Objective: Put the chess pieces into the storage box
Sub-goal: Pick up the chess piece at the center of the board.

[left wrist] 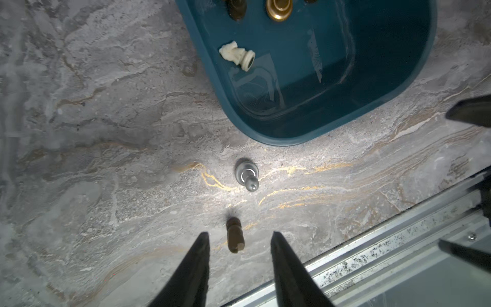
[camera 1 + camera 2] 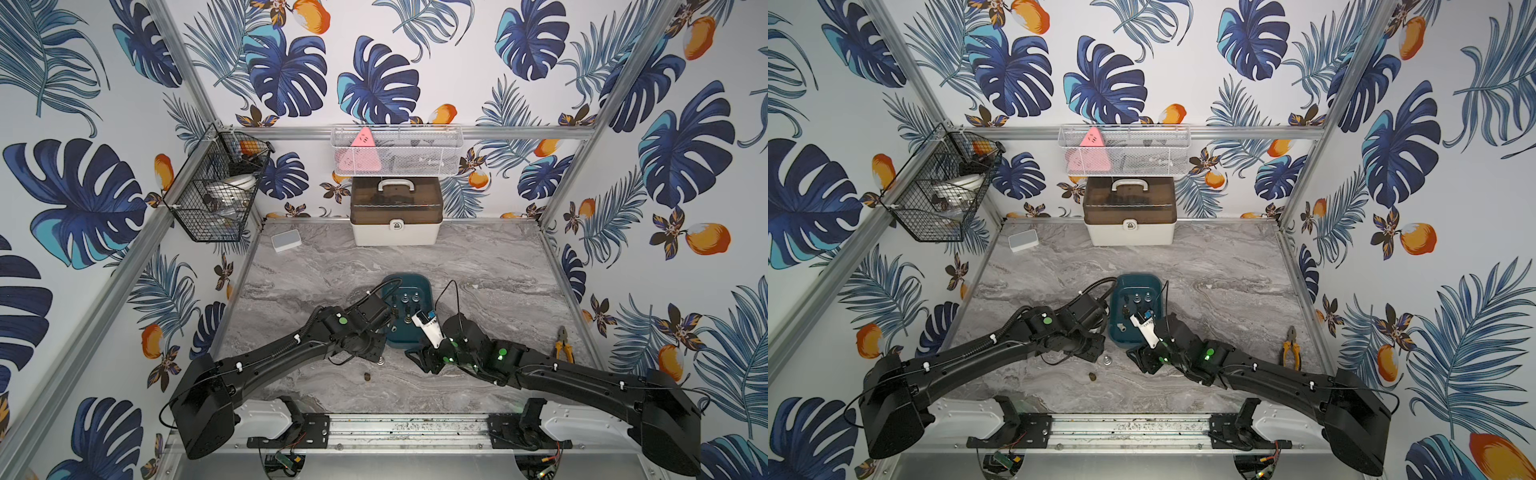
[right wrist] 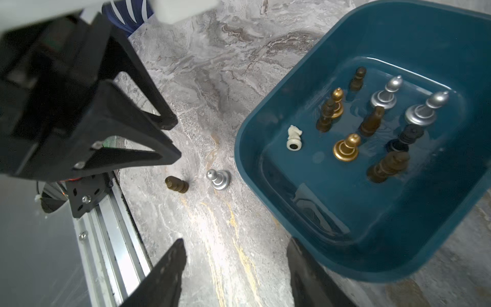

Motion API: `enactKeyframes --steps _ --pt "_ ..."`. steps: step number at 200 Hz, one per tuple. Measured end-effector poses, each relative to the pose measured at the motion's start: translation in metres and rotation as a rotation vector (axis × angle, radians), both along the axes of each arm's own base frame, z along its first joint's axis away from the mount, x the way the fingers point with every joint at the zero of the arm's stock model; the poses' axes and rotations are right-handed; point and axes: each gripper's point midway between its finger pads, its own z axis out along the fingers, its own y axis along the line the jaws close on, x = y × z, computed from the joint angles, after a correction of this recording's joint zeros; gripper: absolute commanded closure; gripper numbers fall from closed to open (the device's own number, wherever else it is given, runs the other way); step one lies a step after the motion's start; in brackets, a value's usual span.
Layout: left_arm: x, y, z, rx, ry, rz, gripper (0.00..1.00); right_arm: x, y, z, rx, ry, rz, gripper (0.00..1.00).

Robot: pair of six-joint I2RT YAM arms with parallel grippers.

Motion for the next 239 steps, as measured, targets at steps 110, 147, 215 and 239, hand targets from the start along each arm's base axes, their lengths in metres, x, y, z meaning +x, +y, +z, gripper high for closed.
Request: enactKeyframes --steps 110,147,215,239 --pt "0.005 -0.015 -0.041 0.033 0.04 -0.019 0.59 0.005 -0.023 -0.009 -0.001 -0.153 -0.05 0.3" --pt "0.006 -0.019 -0.052 0.04 0.058 -0.024 0.62 0.008 -0.024 -0.007 -0.001 -0.172 -0.065 0.3" --pt "0.002 -0.023 -0.061 0.045 0.084 -0.039 0.7 0.011 -0.028 -0.009 -0.016 -0.187 -0.082 0.29" --pt "0.001 -0.024 -0.064 0.049 0.092 -0.041 0.75 0.012 -0.028 -0.01 -0.019 -0.192 -0.084 0.29"
